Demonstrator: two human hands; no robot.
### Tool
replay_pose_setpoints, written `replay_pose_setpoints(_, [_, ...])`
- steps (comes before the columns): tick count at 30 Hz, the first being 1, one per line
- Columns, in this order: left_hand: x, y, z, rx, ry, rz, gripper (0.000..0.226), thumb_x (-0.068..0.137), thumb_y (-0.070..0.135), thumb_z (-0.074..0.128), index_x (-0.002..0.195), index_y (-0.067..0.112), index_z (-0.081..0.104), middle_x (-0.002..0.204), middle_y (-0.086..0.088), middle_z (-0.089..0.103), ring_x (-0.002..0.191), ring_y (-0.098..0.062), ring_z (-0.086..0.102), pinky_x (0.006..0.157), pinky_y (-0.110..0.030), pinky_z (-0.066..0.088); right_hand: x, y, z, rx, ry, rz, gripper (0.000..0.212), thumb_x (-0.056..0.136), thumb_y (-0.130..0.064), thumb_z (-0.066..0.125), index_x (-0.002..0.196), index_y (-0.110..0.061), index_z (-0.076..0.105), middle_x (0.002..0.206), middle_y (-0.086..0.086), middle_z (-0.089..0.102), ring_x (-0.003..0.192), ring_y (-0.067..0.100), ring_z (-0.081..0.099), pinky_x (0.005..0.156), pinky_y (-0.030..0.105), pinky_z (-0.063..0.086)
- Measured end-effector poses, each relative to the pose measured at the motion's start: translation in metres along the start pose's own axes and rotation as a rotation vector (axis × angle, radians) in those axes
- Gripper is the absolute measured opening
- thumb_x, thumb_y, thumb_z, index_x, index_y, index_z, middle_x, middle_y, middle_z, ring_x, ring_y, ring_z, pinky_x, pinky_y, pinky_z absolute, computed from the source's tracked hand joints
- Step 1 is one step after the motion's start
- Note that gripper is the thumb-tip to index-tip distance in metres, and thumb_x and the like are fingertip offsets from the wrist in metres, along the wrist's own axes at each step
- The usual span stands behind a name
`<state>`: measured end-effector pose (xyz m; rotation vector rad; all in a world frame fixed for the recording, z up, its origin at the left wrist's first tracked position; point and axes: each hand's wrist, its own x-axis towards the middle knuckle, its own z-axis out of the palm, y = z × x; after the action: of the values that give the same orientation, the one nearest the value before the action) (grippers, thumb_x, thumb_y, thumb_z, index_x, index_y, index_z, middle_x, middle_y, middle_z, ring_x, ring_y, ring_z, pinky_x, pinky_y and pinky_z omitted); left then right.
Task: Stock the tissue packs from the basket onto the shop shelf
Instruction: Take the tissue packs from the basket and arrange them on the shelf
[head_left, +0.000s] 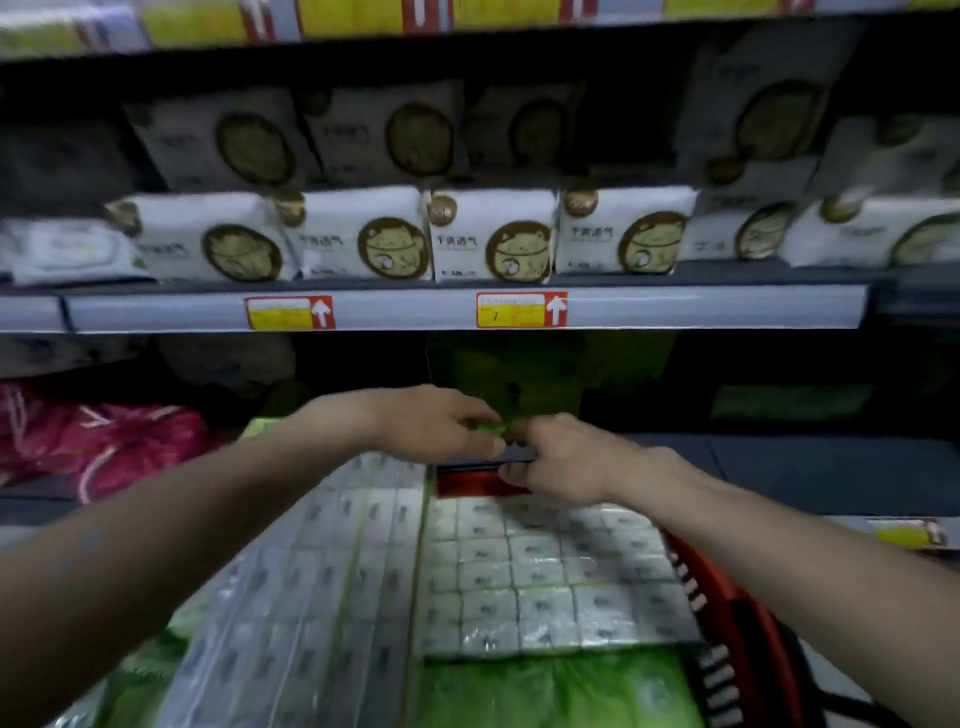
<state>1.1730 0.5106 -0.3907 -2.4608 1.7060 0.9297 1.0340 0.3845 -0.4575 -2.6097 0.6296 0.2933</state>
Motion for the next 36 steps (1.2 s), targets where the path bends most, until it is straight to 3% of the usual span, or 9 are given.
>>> replay_pose_setpoints(4, [-0.077, 0.008, 0.039, -0.117, 0.348, 0.016, 0.056, 0.100, 0.058, 0.053, 0.151, 0.034, 0.050, 0.148, 0.004, 0.058, 0.134, -0.016, 0.054, 0.106, -0.025, 0.041, -0.076, -0.032, 0.010, 0.172, 0.201, -0.161, 0.039, 0.094, -0.053, 0.056, 0.124, -0.030, 0.065, 0.121, 0.001, 0.071, 0.111, 0.023, 0.067, 0.092, 0.043, 0.056])
replay_pose_setpoints(8, [-0.139, 0.002, 0.095, -0.148, 0.600, -0.035, 0.055, 0.101, 0.049, 0.058, 0.151, 0.029, 0.050, 0.158, 0.002, 0.048, 0.147, -0.016, 0.040, 0.116, -0.028, 0.031, -0.128, -0.058, 0.050, 0.468, 0.273, -0.258, 0.050, 0.097, -0.058, 0.055, 0.143, -0.037, 0.056, 0.141, -0.012, 0.062, 0.127, 0.007, 0.057, 0.105, 0.034, 0.048])
replay_pose_setpoints(12, [-0.162, -0.020, 0.146, -0.085, 0.610, -0.264, 0.073, 0.095, 0.064, 0.046, 0.159, 0.031, 0.036, 0.170, -0.008, 0.023, 0.158, -0.026, 0.017, 0.127, -0.043, 0.019, -0.140, -0.065, 0.083, 0.403, 0.135, -0.305, 0.066, 0.103, -0.058, 0.054, 0.162, -0.037, 0.032, 0.165, -0.012, 0.037, 0.143, 0.008, 0.043, 0.113, 0.032, 0.041])
replay_pose_setpoints(16, [-0.168, -0.021, 0.174, -0.058, 0.618, -0.364, 0.073, 0.098, 0.068, 0.034, 0.163, 0.033, 0.026, 0.173, -0.006, 0.011, 0.160, -0.027, 0.005, 0.128, -0.045, 0.008, -0.136, -0.060, 0.101, 0.582, 0.072, -0.201, 0.070, 0.102, -0.064, 0.053, 0.163, -0.034, 0.033, 0.161, -0.008, 0.047, 0.129, 0.009, 0.056, 0.107, 0.035, 0.047])
replay_pose_setpoints(18, [-0.171, -0.022, 0.175, -0.093, 0.651, -0.319, 0.067, 0.102, 0.062, 0.039, 0.162, 0.033, 0.030, 0.172, -0.003, 0.017, 0.160, -0.024, 0.010, 0.128, -0.044, 0.011, -0.134, -0.059, 0.108, 0.623, 0.024, -0.151, 0.073, 0.102, -0.064, 0.052, 0.164, -0.033, 0.031, 0.158, -0.008, 0.050, 0.128, 0.009, 0.056, 0.102, 0.032, 0.045])
replay_pose_setpoints(22, [-0.184, -0.048, 0.155, -0.474, 0.846, -0.399, 0.059, 0.097, 0.054, 0.060, 0.150, 0.028, 0.051, 0.149, -0.001, 0.057, 0.134, -0.023, 0.055, 0.113, -0.048, 0.044, -0.128, -0.062, 0.123, 0.710, -0.065, -0.103, 0.082, 0.101, -0.067, 0.049, 0.168, -0.031, 0.019, 0.165, -0.008, 0.040, 0.137, 0.010, 0.044, 0.103, 0.031, 0.036])
replay_pose_setpoints(26, [-0.182, -0.092, 0.145, -0.931, 0.581, -0.672, 0.102, 0.064, 0.086, 0.072, 0.142, 0.022, 0.058, 0.136, -0.007, 0.068, 0.116, -0.033, 0.069, 0.104, -0.055, 0.051, -0.124, -0.064, 0.125, 0.871, -0.087, -0.061, 0.087, 0.099, -0.070, 0.051, 0.169, -0.028, 0.020, 0.172, -0.005, 0.029, 0.156, 0.021, 0.030, 0.123, 0.043, 0.029])
replay_pose_setpoints(32, [-0.170, -0.062, 0.143, -1.011, 0.476, -0.580, 0.064, 0.082, 0.070, 0.070, 0.123, 0.021, 0.070, 0.107, -0.002, 0.080, 0.090, -0.026, 0.079, 0.089, -0.045, 0.061, -0.121, -0.081, 0.147, 1.087, -0.200, -0.139, 0.113, 0.089, -0.067, 0.070, 0.170, -0.028, 0.000, 0.168, -0.009, 0.038, 0.149, 0.014, 0.042, 0.125, 0.037, 0.032])
replay_pose_setpoints(36, [-0.179, -0.038, 0.143, -1.051, 0.510, -0.400, 0.050, 0.091, 0.057, 0.070, 0.133, 0.031, 0.063, 0.117, 0.007, 0.077, 0.098, -0.013, 0.077, 0.089, -0.033, 0.060, -0.126, -0.082, 0.158, 1.220, -0.189, -0.194, 0.097, 0.094, -0.047, 0.076, 0.167, -0.034, 0.013, 0.152, -0.017, 0.055, 0.128, -0.007, 0.055, 0.099, 0.012, 0.047])
